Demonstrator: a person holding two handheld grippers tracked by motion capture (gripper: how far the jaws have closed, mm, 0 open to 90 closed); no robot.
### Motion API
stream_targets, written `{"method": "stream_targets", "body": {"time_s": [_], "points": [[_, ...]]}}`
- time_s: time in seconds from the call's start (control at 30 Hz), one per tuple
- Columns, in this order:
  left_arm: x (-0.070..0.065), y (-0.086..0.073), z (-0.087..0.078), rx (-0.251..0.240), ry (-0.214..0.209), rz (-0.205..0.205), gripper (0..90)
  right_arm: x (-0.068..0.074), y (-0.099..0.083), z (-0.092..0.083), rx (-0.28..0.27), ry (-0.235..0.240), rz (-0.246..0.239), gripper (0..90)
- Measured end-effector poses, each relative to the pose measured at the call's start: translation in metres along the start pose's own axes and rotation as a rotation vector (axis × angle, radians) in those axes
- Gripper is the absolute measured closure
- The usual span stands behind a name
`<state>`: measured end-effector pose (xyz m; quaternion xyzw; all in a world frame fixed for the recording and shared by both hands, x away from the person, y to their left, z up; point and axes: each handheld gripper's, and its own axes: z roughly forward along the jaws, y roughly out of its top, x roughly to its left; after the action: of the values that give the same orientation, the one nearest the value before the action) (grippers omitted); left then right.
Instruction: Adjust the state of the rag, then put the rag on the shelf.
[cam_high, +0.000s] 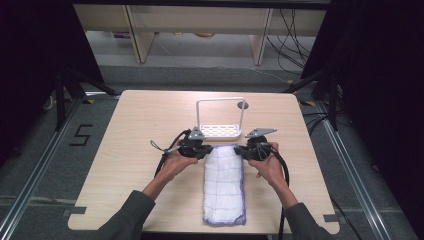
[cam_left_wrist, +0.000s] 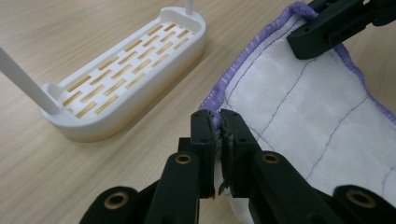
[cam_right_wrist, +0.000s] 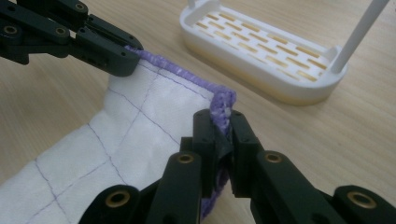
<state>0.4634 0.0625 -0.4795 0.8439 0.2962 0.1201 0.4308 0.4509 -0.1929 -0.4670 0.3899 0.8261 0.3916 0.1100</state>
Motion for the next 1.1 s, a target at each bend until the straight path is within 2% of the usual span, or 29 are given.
{"method": "stream_targets", "body": {"time_s": [0.03, 0.13, 0.2, 0.27, 0.33, 0.4, 0.43, 0.5, 0.57, 0.63, 0.7, 0.77, 0.8, 0.83, 0.9, 0.93, 0.97, 1.0, 1.03, 1.07, 1.1], "points": [[0.001, 0.000, -0.002, -0.006, -0.004, -0.013, 83.3, -0.001, 0.001, -0.001, -0.008, 0.001, -0.024, 84.2], [0.001, 0.000, -0.007, -0.016, -0.015, -0.043, 82.5, 0.004, 0.003, -0.001, -0.026, 0.010, -0.020, 84.2], [0.002, 0.000, -0.012, -0.013, -0.019, -0.036, 82.4, 0.006, 0.004, -0.004, -0.013, 0.022, -0.024, 84.2], [0.001, 0.000, -0.015, -0.040, -0.020, -0.056, 82.4, 0.007, 0.005, -0.006, -0.015, 0.027, -0.017, 84.2], [0.001, 0.001, -0.019, -0.043, -0.018, -0.050, 82.5, 0.008, 0.007, -0.008, -0.019, 0.028, -0.025, 84.2], [0.001, 0.002, -0.022, -0.029, -0.012, -0.023, 82.7, 0.009, 0.008, -0.009, -0.022, 0.037, -0.034, 84.2], [0.002, 0.003, -0.022, -0.031, -0.013, -0.023, 82.8, 0.010, 0.009, -0.010, -0.031, 0.057, -0.027, 84.2], [0.000, 0.004, -0.023, -0.052, -0.012, -0.044, 83.0, 0.012, 0.011, -0.013, -0.029, 0.048, -0.035, 84.2], [0.001, 0.007, -0.027, -0.063, -0.015, -0.037, 83.1, 0.013, 0.012, -0.014, -0.044, 0.050, -0.031, 84.1], [0.001, 0.009, -0.030, -0.064, -0.009, -0.032, 82.9, 0.015, 0.014, -0.018, -0.037, 0.065, -0.018, 84.2], [0.001, 0.012, -0.034, -0.067, -0.010, -0.024, 82.9, 0.014, 0.015, -0.021, -0.047, 0.061, -0.042, 84.2], [0.001, 0.014, -0.037, -0.058, -0.004, -0.008, 82.9, 0.017, 0.016, -0.023, -0.053, 0.082, -0.013, 84.1], [0.000, 0.015, -0.038, -0.062, -0.012, -0.014, 83.0, 0.016, 0.017, -0.025, -0.054, 0.069, -0.037, 84.2], [-0.001, 0.017, -0.039, -0.070, -0.006, -0.019, 83.1, 0.018, 0.017, -0.026, -0.060, 0.078, -0.031, 84.2], [-0.001, 0.020, -0.044, -0.061, -0.005, -0.001, 83.2, 0.017, 0.019, -0.028, -0.071, 0.100, -0.038, 84.2], [-0.002, 0.021, -0.046, -0.061, -0.002, 0.003, 83.3, 0.018, 0.020, -0.029, -0.082, 0.089, -0.048, 84.2], [-0.003, 0.023, -0.047, -0.076, -0.005, -0.007, 83.4, 0.019, 0.020, -0.031, -0.082, 0.088, -0.039, 84.2], [-0.003, 0.025, -0.051, -0.069, -0.003, 0.009, 83.5, 0.022, 0.021, -0.034, -0.078, 0.097, -0.023, 84.2], [-0.006, 0.028, -0.054, -0.085, 0.004, -0.003, 83.5, 0.021, 0.023, -0.035, -0.097, 0.087, -0.048, 84.2], [-0.007, 0.030, -0.057, -0.080, 0.007, 0.010, 83.6, 0.023, 0.025, -0.040, -0.092, 0.085, -0.050, 84.3], [-0.011, 0.034, -0.062, -0.097, 0.012, 0.015, 83.6, 0.023, 0.026, -0.042, -0.107, 0.085, -0.056, 84.3]]}}
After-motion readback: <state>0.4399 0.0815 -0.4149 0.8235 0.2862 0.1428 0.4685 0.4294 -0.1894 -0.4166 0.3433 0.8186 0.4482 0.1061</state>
